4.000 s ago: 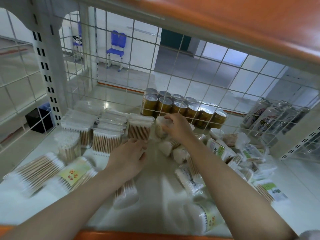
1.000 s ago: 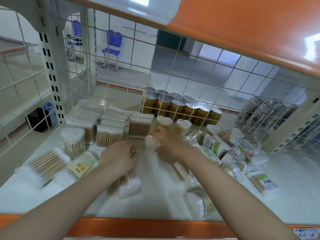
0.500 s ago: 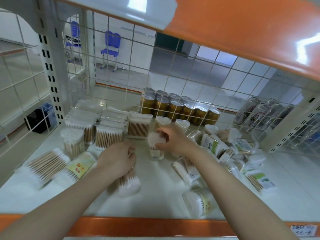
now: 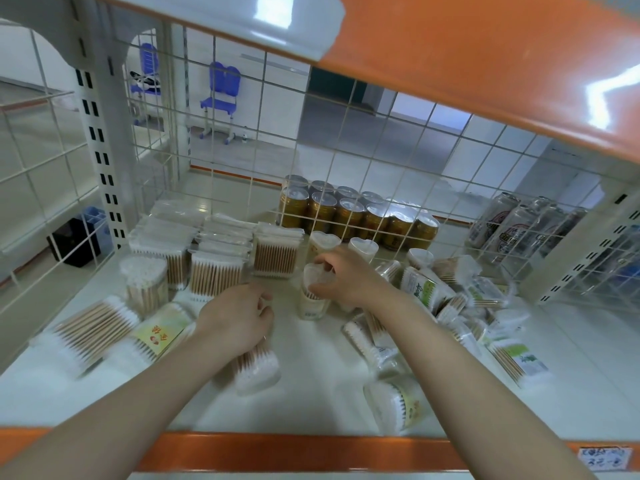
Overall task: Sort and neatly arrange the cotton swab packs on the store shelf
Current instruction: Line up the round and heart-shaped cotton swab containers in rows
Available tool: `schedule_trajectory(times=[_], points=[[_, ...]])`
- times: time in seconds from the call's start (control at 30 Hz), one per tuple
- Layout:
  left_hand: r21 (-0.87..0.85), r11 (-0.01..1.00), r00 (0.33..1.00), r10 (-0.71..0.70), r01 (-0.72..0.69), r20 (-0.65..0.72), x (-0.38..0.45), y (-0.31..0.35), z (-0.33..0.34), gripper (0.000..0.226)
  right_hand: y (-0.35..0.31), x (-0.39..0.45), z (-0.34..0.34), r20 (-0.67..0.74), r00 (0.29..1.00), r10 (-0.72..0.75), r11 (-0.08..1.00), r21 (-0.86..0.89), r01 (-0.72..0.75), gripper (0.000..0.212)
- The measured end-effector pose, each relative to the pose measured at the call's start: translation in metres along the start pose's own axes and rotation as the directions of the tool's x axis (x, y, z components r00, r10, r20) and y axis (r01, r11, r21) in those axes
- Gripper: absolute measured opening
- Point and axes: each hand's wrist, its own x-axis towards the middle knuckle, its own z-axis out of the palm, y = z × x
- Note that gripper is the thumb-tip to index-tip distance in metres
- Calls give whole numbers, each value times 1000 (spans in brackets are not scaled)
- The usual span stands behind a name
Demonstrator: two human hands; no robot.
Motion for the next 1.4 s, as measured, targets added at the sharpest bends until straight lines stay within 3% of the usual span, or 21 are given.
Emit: schedule_trajectory(times=[0.2,0.6,0.93,1.2,1.4], points=[[10,998,996,54,-55,72,-2,6,-4,49,-1,-3,-8,7,1000,-18,996,84,18,48],[-31,996,993,90,-88,76,-2,13,1,64,-7,-10,-26,16,997,-77,935,349,66,42],[-244,966,996,94,-89,9,-7,18,-4,52,-1,-10,-29,25,999,-23,892,452,9,30],[-156,987,999,34,-39,-35,-8,19,-3,59,1,-12,-24,31,999,41,842,536,-51,29],[-136,984,994,109,-111,-24,-14,26,-5,43,0,-11,-22,14,997,73,825,561,-68,25]])
